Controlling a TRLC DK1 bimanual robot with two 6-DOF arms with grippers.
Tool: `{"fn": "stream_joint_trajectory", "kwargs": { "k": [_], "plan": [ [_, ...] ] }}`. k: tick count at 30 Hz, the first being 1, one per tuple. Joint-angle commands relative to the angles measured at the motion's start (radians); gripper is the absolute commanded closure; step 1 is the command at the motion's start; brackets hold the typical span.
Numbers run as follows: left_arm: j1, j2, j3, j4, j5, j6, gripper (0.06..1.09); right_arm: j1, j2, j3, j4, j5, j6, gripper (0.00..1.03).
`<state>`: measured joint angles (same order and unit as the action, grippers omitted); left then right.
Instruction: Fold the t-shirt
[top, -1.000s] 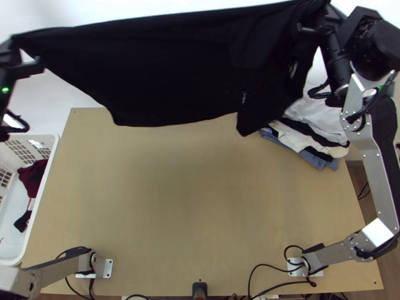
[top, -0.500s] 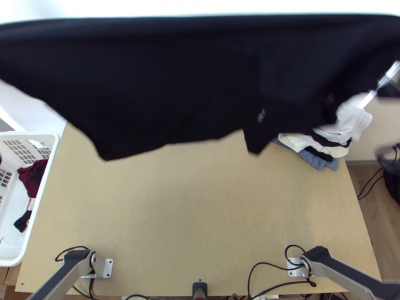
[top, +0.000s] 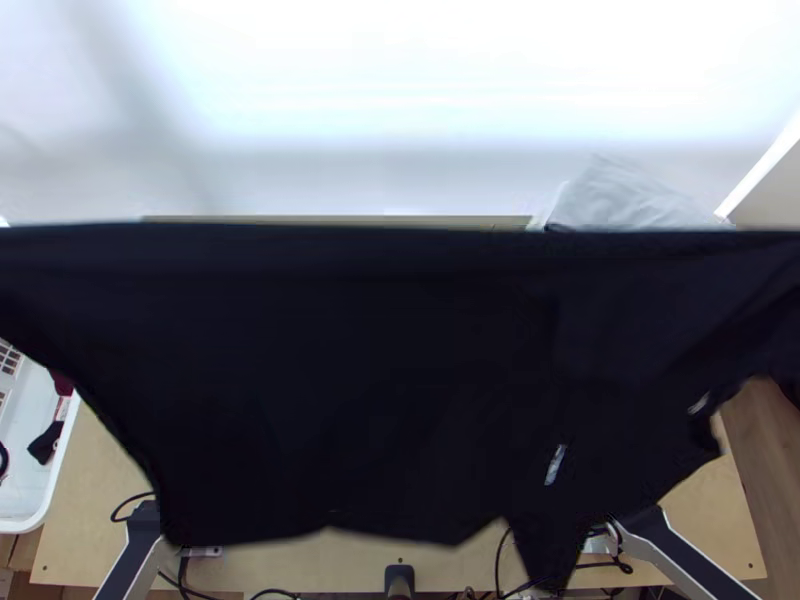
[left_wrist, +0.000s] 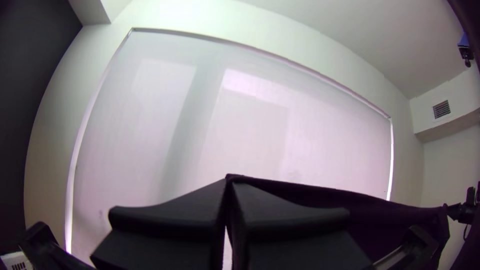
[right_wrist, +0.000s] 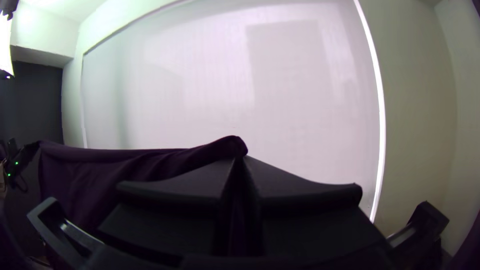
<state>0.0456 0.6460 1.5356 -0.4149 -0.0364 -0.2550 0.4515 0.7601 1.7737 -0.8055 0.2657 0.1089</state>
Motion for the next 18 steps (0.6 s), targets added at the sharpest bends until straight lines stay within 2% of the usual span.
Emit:
{"fn": "stream_joint_trajectory", "kwargs": {
  "k": [1,4,7,10,14,18],
  "plan": [
    [0.002,-0.065,-0.078,-0.064,-0.011,-0.04,1.05,-0.002,-0.041,-0.06,-0.101,-0.003,0.124,1.0],
    [-0.003,-0.109,-0.167,-0.209,0.047,-0.04,1.05,-0.002,-0.107,-0.227,-0.138,-0.052,0.156,1.0],
    [-0.006,-0.115,-0.239,-0.375,0.11,-0.029,1.05,0.012,-0.143,-0.375,-0.138,-0.059,0.16,1.0],
    [-0.009,-0.118,-0.338,-0.473,0.184,-0.013,1.05,0.039,-0.12,-0.459,-0.127,-0.059,0.186,1.0],
    [-0.009,-0.097,-0.465,-0.493,0.193,0.022,1.05,0.064,-0.058,-0.551,-0.057,-0.06,0.258,1.0],
    [-0.009,0.024,-0.519,-0.464,0.193,0.03,1.05,0.065,0.031,-0.658,0.109,-0.08,0.272,1.0]
  ]
}}
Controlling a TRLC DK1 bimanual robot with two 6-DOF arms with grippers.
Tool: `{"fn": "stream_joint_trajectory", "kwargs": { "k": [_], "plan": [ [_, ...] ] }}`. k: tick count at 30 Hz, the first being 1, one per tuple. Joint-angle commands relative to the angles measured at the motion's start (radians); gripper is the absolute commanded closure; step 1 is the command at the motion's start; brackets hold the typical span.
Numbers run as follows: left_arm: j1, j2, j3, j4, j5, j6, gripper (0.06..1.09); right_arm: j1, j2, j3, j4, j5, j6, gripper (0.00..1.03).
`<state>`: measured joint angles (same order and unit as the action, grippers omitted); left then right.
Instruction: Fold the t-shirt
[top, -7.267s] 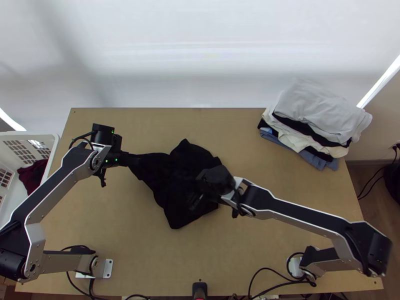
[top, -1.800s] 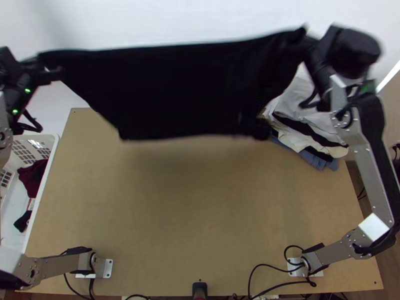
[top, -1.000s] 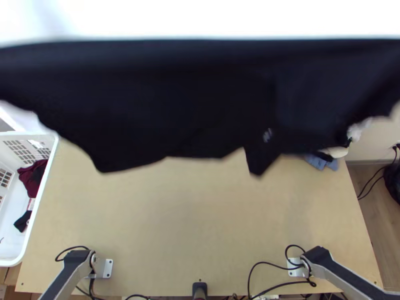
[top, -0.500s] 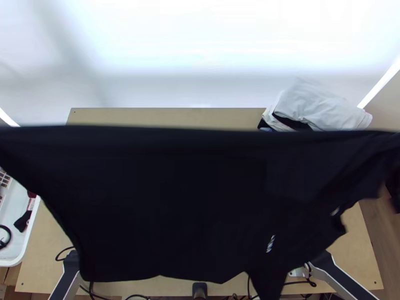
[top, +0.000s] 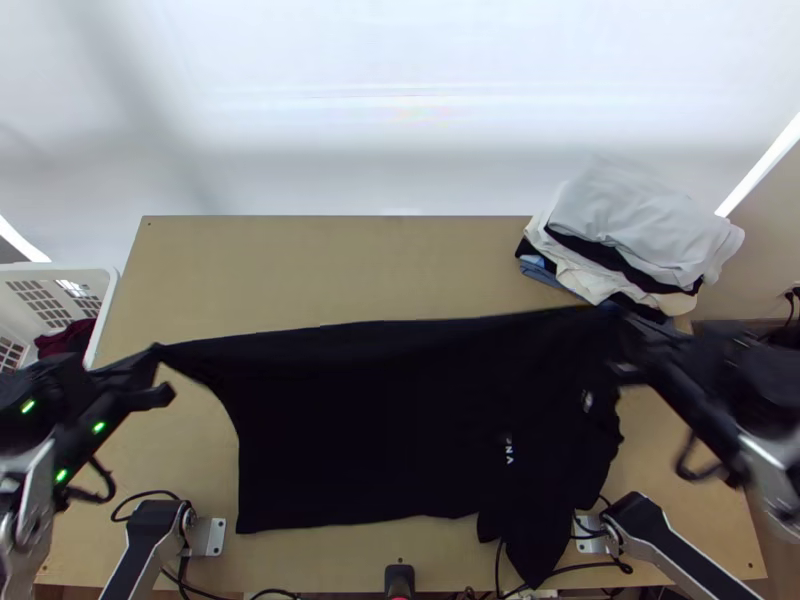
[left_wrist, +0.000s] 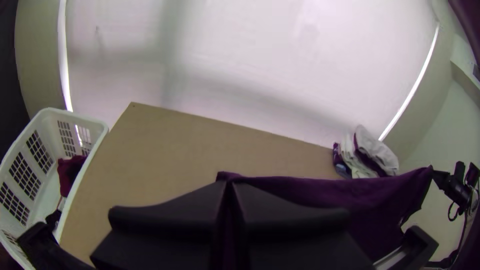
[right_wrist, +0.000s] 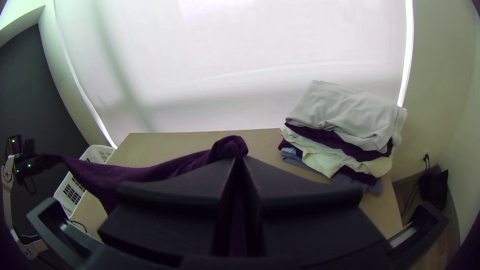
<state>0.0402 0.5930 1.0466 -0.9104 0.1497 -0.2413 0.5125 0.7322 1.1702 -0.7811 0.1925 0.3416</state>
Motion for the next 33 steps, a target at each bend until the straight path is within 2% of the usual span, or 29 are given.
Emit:
{"fn": "stream_joint_trajectory", "kwargs": {
  "k": [1,3,5,9,11,23,33],
  "plan": [
    [-0.002,0.126,-0.034,0.051,0.007,0.016,1.05,-0.006,0.095,-0.061,0.109,-0.019,0.039,1.0],
    [-0.002,0.222,-0.01,0.068,0.008,0.014,1.05,-0.072,0.162,-0.072,0.183,-0.085,0.027,1.0],
    [0.003,0.314,0.009,0.122,0.01,0.013,1.05,-0.137,0.231,-0.072,0.24,-0.202,0.028,1.0],
    [0.03,0.516,0.059,0.183,0.013,0.034,1.05,-0.163,0.394,-0.055,0.329,-0.238,0.019,1.0],
    [0.041,0.607,0.102,0.185,0.042,0.05,1.05,-0.183,0.481,-0.032,0.352,-0.271,0.02,1.0],
    [0.116,1.081,0.378,0.211,0.039,0.083,1.05,-0.187,0.966,0.23,0.425,-0.268,0.011,1.0],
    [0.175,1.463,0.779,0.156,0.019,0.066,1.05,-0.177,1.303,0.686,0.325,-0.225,0.054,1.0]
  ]
}}
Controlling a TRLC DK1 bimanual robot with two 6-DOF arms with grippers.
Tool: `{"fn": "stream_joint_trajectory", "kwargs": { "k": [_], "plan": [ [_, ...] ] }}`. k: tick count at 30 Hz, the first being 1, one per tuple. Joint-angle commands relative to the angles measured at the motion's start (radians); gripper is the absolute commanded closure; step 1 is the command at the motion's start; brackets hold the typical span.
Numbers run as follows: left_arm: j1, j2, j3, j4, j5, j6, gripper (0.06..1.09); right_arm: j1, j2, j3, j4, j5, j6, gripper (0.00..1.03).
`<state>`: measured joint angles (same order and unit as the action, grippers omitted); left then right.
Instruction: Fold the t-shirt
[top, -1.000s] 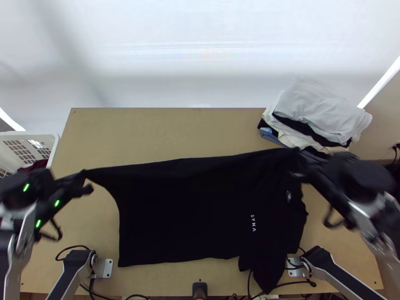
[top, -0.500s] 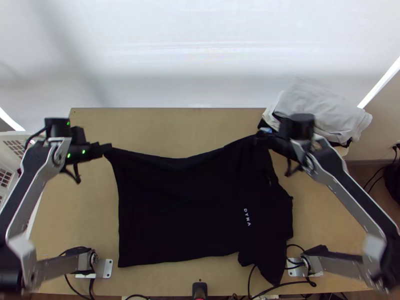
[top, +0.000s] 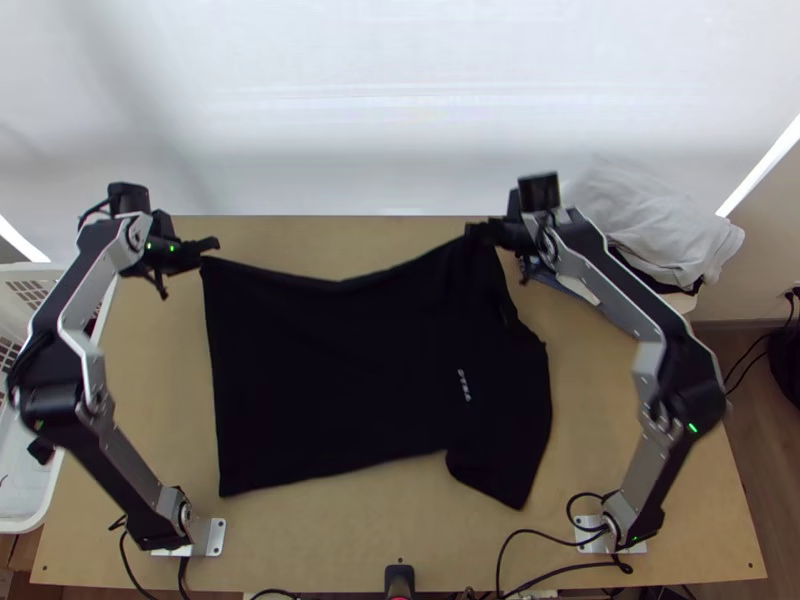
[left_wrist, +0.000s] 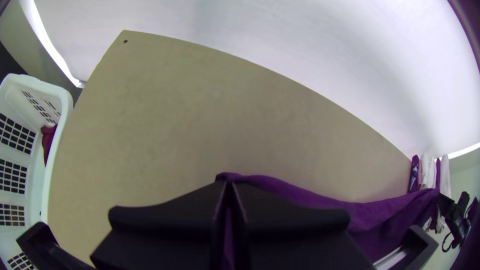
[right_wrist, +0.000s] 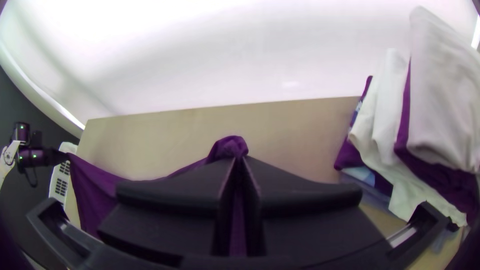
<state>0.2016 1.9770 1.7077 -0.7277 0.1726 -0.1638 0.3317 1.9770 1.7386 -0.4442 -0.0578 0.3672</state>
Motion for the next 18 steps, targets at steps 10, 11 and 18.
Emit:
{"fn": "stream_joint_trajectory", "kwargs": {
  "k": [10,11,18],
  "plan": [
    [0.016,0.16,0.237,-0.015,-0.008,-0.034,0.79,-0.01,0.178,0.299,-0.036,0.061,0.045,0.51],
    [0.015,0.152,0.237,-0.013,-0.012,-0.031,0.73,-0.011,0.178,0.306,-0.036,0.084,0.047,0.34],
    [0.019,0.039,0.242,0.039,-0.03,-0.02,0.19,-0.016,0.115,0.397,-0.106,0.158,0.032,0.04]
  ]
}}
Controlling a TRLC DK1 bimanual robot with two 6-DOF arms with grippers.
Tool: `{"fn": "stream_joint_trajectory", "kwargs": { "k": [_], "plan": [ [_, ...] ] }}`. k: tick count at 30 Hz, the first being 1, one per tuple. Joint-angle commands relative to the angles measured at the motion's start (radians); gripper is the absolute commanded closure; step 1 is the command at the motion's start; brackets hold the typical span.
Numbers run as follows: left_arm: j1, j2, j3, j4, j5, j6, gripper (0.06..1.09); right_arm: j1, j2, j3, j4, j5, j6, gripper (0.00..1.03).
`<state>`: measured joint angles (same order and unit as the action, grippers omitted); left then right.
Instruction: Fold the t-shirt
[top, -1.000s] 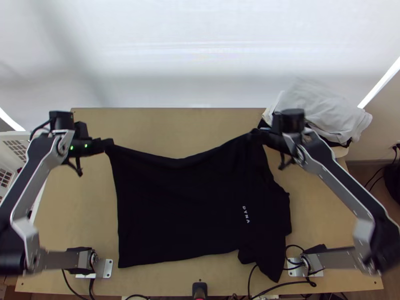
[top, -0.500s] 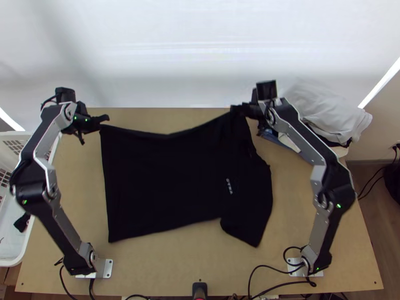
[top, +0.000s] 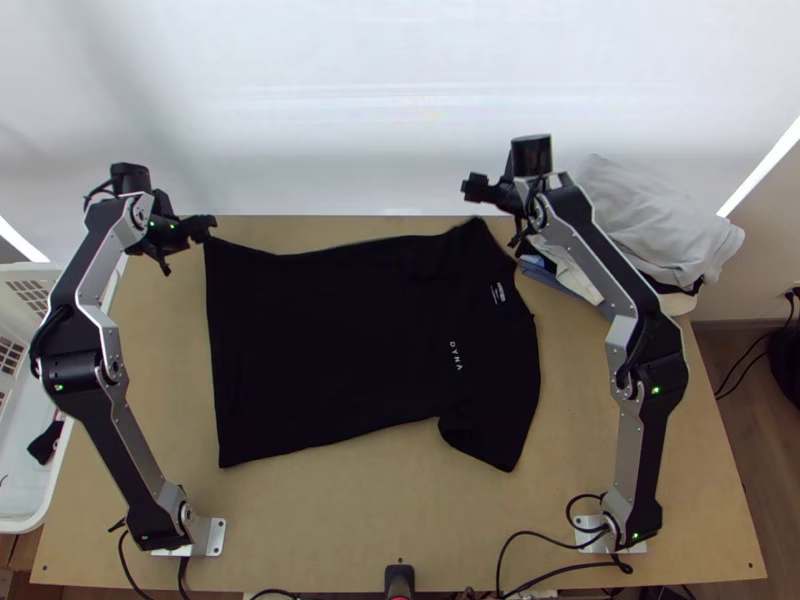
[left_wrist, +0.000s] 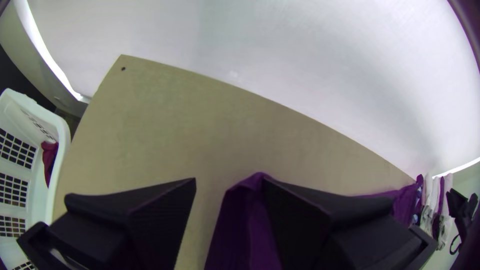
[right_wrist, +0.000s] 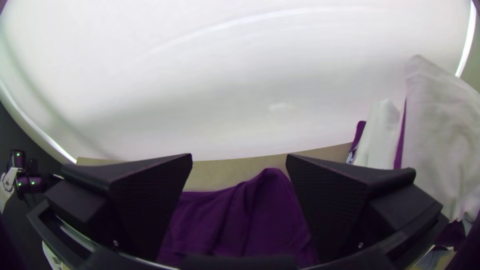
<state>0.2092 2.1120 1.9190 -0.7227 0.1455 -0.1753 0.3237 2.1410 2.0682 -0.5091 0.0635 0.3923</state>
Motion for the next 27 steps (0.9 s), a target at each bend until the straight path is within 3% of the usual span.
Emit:
{"fn": "stream_joint_trajectory", "kwargs": {
  "k": [1,6,11,13,19,27],
  "plan": [
    [0.022,-0.113,0.031,0.039,-0.001,-0.027,0.18,-0.008,-0.069,0.082,-0.069,0.056,0.005,0.04],
    [0.056,-0.218,0.021,-0.04,0.025,-0.035,0.18,-0.028,-0.243,0.043,-0.307,0.065,0.074,0.04],
    [0.053,-0.385,-0.064,-0.192,0.025,0.043,0.19,-0.063,-0.365,-0.062,-0.767,0.059,0.085,0.04],
    [0.055,-0.457,-0.127,-0.244,0.025,0.06,0.18,-0.069,-0.429,-0.211,-0.859,0.055,0.056,0.04],
    [0.064,-0.707,-0.367,-0.25,0.025,0.1,0.18,-0.075,-0.733,-0.749,-0.695,-0.065,-0.009,0.07],
    [0.039,-0.883,-0.499,-0.242,0.078,0.112,0.18,-0.078,-0.819,-1.02,-0.508,-0.22,-0.021,0.09]
  ]
}}
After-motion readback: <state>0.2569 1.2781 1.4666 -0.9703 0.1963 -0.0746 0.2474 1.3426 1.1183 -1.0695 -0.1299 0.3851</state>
